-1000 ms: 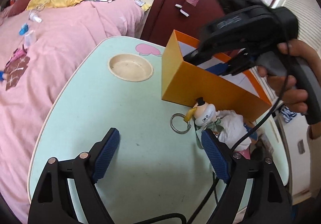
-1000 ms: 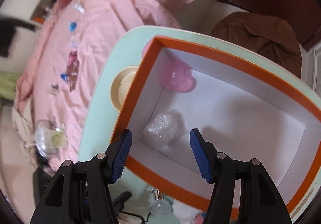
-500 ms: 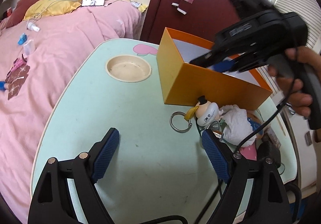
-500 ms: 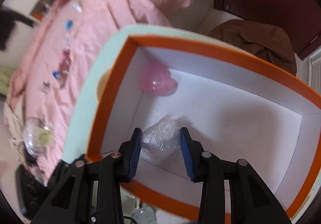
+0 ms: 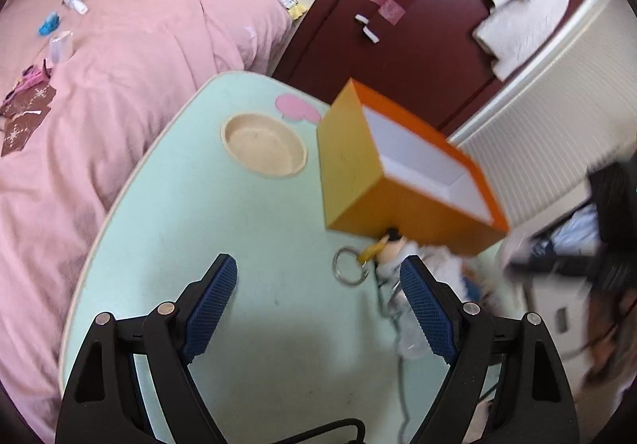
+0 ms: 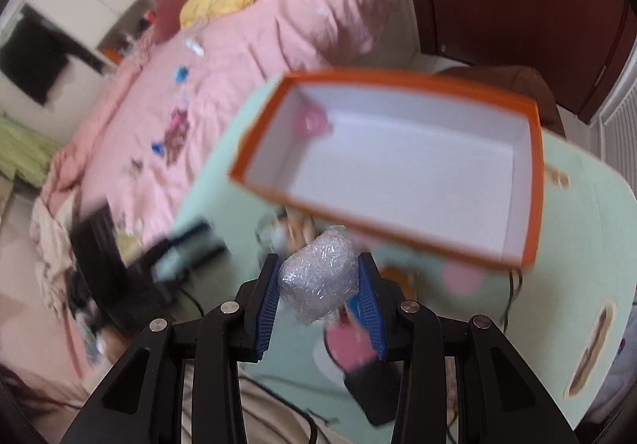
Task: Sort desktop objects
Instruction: 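Lift the plastic-wrapped item out and set it beside the black case, right gripper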
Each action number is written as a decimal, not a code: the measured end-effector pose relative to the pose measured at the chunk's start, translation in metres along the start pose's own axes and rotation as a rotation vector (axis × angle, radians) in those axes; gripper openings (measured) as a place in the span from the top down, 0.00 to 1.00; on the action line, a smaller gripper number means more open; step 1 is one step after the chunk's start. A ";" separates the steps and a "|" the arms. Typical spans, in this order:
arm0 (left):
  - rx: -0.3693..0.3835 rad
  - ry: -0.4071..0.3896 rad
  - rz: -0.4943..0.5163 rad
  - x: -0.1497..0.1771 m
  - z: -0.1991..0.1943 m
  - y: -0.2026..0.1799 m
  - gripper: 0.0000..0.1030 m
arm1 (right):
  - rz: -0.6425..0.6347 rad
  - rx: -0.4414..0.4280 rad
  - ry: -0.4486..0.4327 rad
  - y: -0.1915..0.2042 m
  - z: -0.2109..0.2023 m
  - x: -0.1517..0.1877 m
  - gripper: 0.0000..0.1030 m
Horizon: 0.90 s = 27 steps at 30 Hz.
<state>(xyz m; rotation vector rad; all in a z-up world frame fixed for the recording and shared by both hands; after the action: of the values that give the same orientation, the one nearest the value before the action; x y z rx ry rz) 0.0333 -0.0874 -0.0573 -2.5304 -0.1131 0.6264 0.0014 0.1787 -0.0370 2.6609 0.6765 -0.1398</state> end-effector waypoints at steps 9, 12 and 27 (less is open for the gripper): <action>0.025 0.072 0.165 -0.064 -0.014 -0.059 0.18 | 0.063 -0.076 -0.097 -0.010 0.013 0.029 0.63; -0.009 0.163 0.230 -0.082 0.008 -0.089 0.18 | 0.123 -0.163 -0.230 -0.022 -0.007 0.041 0.52; -0.326 0.342 0.155 -0.129 0.128 -0.129 0.18 | 0.346 -0.364 -0.372 -0.088 -0.019 0.088 0.36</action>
<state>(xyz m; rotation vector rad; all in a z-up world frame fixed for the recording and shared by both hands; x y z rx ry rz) -0.1344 0.0578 -0.0353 -2.9432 0.1142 0.2367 0.0365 0.2962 -0.0668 2.2687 0.1039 -0.3648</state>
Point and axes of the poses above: each gripper's, at about its wrist camera, not at the fingertips, and z roughly the way its jaws point, y to its left, x to its underside, the point moved 1 cm from there along z, roughly the way its jaws point, and after that the axes turned 7 degrees about y, right-handed, at the moved point
